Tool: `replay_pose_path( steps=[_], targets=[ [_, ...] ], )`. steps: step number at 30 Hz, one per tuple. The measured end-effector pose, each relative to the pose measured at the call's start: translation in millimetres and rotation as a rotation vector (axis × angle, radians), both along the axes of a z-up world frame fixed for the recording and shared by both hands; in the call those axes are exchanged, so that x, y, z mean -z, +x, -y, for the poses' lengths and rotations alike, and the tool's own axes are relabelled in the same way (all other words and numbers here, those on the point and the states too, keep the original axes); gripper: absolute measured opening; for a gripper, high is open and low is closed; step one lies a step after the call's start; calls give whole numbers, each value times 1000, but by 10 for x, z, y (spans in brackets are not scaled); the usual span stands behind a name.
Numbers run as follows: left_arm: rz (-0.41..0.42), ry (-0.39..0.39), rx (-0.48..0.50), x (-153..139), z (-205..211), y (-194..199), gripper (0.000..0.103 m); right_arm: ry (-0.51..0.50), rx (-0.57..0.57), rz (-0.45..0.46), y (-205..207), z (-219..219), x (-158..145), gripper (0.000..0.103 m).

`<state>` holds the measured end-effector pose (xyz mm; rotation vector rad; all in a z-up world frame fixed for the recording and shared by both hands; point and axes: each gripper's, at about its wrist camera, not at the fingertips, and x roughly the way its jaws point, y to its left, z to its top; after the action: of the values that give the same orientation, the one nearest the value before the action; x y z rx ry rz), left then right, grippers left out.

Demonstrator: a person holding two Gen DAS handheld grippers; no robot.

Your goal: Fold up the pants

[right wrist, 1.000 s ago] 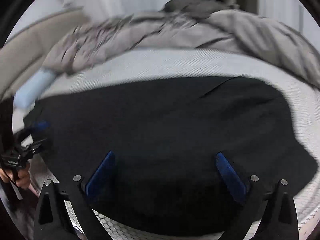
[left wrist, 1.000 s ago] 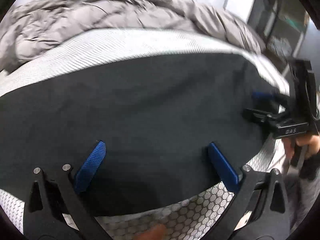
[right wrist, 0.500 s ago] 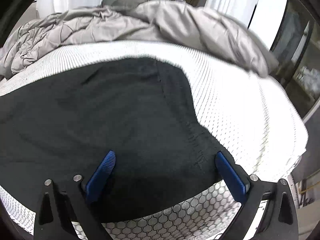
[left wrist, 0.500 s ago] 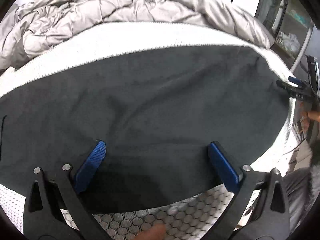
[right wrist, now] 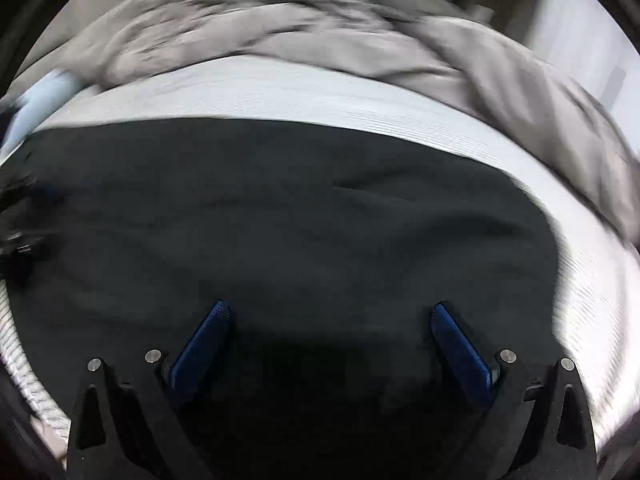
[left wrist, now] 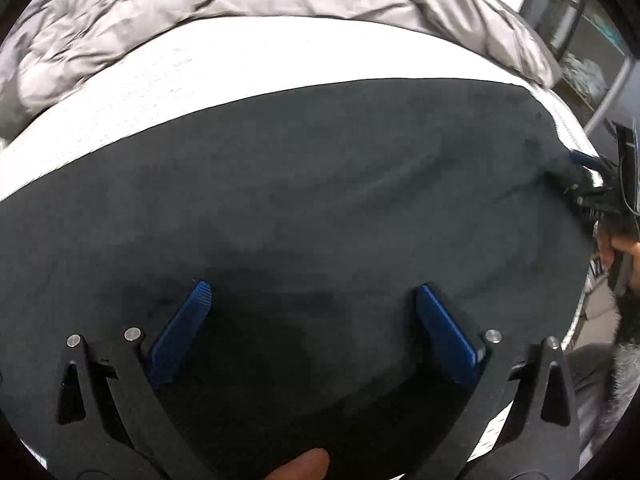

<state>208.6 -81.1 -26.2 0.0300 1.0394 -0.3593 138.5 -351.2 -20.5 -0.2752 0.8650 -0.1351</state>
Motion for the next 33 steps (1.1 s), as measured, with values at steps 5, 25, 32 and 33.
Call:
replay_pose_path(
  steps=[5, 25, 32, 33],
  targets=[
    [47, 17, 5, 56, -104, -28, 102, 111, 250, 32, -101, 750, 19, 102],
    [8, 36, 95, 97, 194, 556, 102, -148, 123, -25, 427, 124, 64, 102],
    [16, 62, 22, 20, 14, 529, 102, 39, 259, 24, 309, 800, 27, 102],
    [29, 54, 16, -37, 11, 512, 102, -31, 262, 31, 289, 720, -2, 102]
  ],
)
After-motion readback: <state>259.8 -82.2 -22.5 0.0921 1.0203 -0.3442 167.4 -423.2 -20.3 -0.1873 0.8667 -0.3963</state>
